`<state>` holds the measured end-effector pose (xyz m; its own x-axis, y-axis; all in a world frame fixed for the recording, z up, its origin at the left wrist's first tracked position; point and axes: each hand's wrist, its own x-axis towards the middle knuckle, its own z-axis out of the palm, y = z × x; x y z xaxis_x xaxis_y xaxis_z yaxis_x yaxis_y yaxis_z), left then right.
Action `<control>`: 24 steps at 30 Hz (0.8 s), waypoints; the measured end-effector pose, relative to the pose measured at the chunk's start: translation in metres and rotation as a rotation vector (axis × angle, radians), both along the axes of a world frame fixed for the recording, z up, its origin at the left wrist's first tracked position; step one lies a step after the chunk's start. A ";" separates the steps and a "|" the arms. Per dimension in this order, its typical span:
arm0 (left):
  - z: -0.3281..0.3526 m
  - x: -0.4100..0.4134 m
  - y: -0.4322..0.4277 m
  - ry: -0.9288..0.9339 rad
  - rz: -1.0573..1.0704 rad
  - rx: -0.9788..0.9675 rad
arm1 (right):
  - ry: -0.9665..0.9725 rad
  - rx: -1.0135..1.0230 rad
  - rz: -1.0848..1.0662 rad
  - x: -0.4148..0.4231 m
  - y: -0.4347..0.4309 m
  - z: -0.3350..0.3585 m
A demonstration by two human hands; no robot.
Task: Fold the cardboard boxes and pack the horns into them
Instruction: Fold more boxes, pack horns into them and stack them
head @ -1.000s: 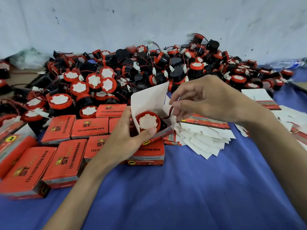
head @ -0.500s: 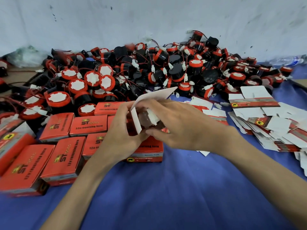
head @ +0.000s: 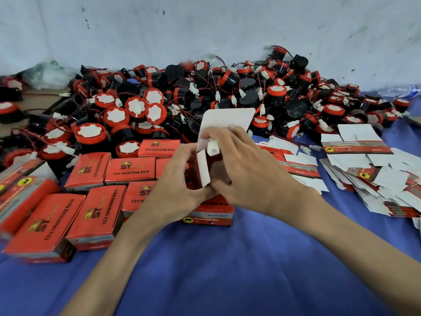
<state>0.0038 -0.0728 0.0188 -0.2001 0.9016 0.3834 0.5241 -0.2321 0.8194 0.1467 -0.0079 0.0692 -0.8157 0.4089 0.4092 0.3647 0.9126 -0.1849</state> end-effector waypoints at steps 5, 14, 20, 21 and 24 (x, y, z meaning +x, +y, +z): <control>-0.001 -0.001 0.002 -0.003 0.012 -0.011 | -0.006 0.006 0.001 0.001 -0.001 -0.001; -0.003 -0.003 0.003 -0.032 0.042 -0.001 | -0.028 0.087 -0.028 0.000 0.002 -0.008; -0.005 -0.004 0.004 0.067 0.040 -0.046 | -0.060 0.080 0.013 0.002 0.010 -0.006; -0.004 -0.004 0.003 0.083 0.030 -0.052 | -0.064 0.090 0.014 0.003 0.010 -0.006; -0.004 -0.002 0.003 0.101 0.020 -0.044 | -0.102 0.116 0.013 0.003 0.011 -0.003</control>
<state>0.0016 -0.0699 0.0150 -0.1804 0.9143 0.3626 0.6084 -0.1860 0.7716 0.1495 0.0030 0.0658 -0.8602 0.3526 0.3683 0.3642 0.9305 -0.0403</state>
